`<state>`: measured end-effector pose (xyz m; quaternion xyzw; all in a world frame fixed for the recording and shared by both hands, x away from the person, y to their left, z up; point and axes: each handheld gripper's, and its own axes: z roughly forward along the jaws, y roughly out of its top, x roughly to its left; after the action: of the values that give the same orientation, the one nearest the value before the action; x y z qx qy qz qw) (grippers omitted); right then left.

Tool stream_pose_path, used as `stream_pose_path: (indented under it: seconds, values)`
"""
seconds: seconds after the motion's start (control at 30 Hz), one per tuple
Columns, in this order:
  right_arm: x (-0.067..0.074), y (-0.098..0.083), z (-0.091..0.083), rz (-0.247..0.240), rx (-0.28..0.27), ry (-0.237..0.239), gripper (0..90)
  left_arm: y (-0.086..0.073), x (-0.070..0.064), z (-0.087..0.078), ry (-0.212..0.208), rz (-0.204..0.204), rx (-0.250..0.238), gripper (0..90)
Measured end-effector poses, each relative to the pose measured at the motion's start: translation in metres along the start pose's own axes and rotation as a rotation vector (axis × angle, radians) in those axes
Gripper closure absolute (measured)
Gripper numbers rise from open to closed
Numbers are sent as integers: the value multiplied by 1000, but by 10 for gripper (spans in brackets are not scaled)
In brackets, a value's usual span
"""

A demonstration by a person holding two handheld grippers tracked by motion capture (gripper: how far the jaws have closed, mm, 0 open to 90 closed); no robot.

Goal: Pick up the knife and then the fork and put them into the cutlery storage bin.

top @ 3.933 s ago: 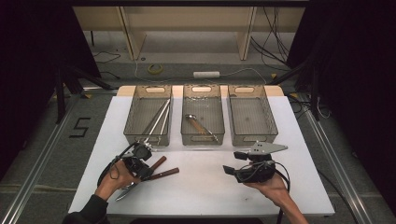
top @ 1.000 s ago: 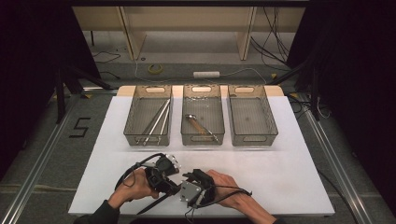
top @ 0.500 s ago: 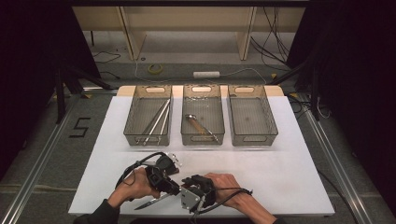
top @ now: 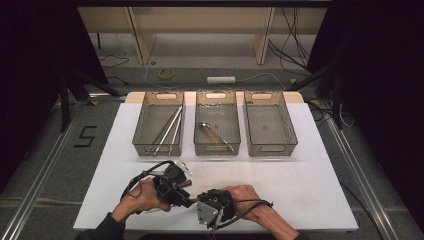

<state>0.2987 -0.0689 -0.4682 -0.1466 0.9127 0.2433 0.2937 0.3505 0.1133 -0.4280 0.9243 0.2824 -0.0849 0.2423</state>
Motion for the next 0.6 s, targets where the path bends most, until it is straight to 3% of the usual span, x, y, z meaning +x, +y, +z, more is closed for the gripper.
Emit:
stream_pose_path:
  seconds: [0.27,0.6]
  values:
    - [-6,-9,-8,28,11,-13,818,-4,7,-15,63,-23,-54,367]
    - [-14,-22,-14,57,26,-35,819,-10,14,-32,113,-43,-164,257]
